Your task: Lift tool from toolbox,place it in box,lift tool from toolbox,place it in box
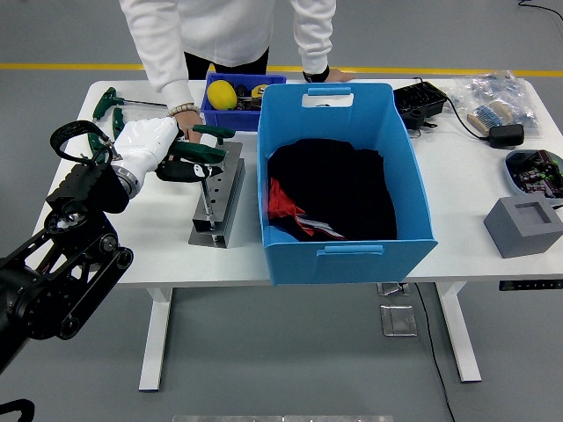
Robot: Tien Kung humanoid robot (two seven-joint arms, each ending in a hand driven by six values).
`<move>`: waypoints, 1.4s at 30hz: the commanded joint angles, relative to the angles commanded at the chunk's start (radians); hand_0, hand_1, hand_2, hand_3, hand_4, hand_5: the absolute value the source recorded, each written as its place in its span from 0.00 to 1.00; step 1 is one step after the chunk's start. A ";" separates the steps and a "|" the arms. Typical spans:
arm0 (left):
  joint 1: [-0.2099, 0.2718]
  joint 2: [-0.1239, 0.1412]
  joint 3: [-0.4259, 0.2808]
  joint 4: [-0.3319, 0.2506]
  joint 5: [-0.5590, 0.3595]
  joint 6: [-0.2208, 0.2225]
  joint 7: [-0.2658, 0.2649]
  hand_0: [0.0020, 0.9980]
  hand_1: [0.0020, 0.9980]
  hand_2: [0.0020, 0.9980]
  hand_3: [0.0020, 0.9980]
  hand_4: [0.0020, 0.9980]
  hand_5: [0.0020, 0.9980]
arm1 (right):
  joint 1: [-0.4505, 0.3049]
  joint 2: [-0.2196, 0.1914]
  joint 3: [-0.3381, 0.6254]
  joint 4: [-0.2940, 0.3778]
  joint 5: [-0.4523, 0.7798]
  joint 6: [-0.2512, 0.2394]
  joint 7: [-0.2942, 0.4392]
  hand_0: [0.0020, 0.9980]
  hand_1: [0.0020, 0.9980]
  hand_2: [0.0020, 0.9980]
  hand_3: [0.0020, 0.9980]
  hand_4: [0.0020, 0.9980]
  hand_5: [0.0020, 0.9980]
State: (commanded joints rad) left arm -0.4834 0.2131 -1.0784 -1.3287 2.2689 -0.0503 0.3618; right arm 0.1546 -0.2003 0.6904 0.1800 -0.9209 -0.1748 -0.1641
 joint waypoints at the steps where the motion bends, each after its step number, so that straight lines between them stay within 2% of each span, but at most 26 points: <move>1: -0.001 0.002 0.003 0.001 0.000 0.014 -0.002 0.07 0.01 0.01 0.07 1.00 0.67 | 0.000 0.000 0.001 0.000 -0.002 0.000 0.000 0.62 0.61 0.69 0.53 0.78 0.57; 4: -0.003 0.005 0.007 0.001 0.000 0.042 -0.009 0.07 0.01 0.01 0.07 1.00 0.67 | 0.000 0.001 0.004 0.000 -0.006 0.000 -0.001 0.62 0.61 0.69 0.53 0.78 0.57; 5: -0.004 0.006 0.008 0.001 0.000 0.050 -0.012 0.07 0.00 0.00 0.05 1.00 0.63 | 0.000 0.001 0.005 0.000 -0.007 0.001 -0.002 0.62 0.61 0.69 0.53 0.78 0.57; 10: -0.009 0.011 0.014 -0.004 0.000 0.073 -0.017 0.07 0.00 0.00 0.05 1.00 0.63 | 0.000 0.002 0.008 0.000 -0.013 0.001 -0.002 0.62 0.61 0.69 0.53 0.78 0.57; 11: -0.010 0.013 0.016 -0.006 0.000 0.077 -0.017 0.07 0.00 0.00 0.04 0.90 0.53 | -0.001 0.002 0.009 0.000 -0.014 0.002 -0.003 0.62 0.61 0.69 0.53 0.78 0.57; 16: -0.019 0.031 0.032 -0.026 0.000 0.088 -0.011 0.07 0.00 0.00 0.04 0.90 0.53 | -0.001 0.002 0.009 0.000 -0.012 0.002 -0.002 0.62 0.61 0.69 0.53 0.78 0.57; 17: -0.024 0.040 0.041 -0.034 0.000 0.089 -0.010 0.07 0.00 0.00 0.04 0.73 0.45 | 0.000 0.002 0.008 0.000 -0.011 0.002 -0.002 0.62 0.61 0.69 0.53 0.78 0.57; 18: -0.030 0.051 0.050 -0.042 0.000 0.090 -0.009 0.07 0.00 0.00 0.04 0.73 0.45 | 0.000 0.002 0.007 0.000 -0.011 0.002 -0.002 0.62 0.61 0.69 0.53 0.78 0.57; 22: -0.062 0.102 0.091 -0.079 0.000 0.079 -0.003 0.07 0.00 0.00 0.04 0.73 0.45 | -0.001 0.002 0.008 0.000 -0.010 0.002 -0.002 0.62 0.61 0.69 0.53 0.78 0.57; 23: -0.073 0.117 0.100 -0.090 0.000 0.071 0.000 0.07 0.00 0.00 0.04 0.69 0.41 | -0.002 0.002 0.008 0.000 -0.010 0.002 -0.002 0.62 0.61 0.68 0.53 0.78 0.57; 28: -0.102 0.158 0.129 -0.128 0.000 0.045 0.009 0.07 0.00 0.00 0.04 0.69 0.41 | -0.006 0.002 0.008 0.000 -0.010 0.002 -0.003 0.62 0.61 0.68 0.53 0.78 0.57; 42: -0.130 0.186 0.132 -0.196 0.000 0.023 0.014 0.08 0.00 0.00 0.05 0.67 0.35 | -0.016 0.006 0.015 0.000 -0.019 0.002 -0.007 0.62 0.61 0.69 0.53 0.78 0.57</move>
State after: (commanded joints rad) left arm -0.6129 0.3996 -0.9468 -1.5252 2.2689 -0.0273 0.3759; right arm 0.1388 -0.1942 0.7056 0.1800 -0.9396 -0.1732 -0.1715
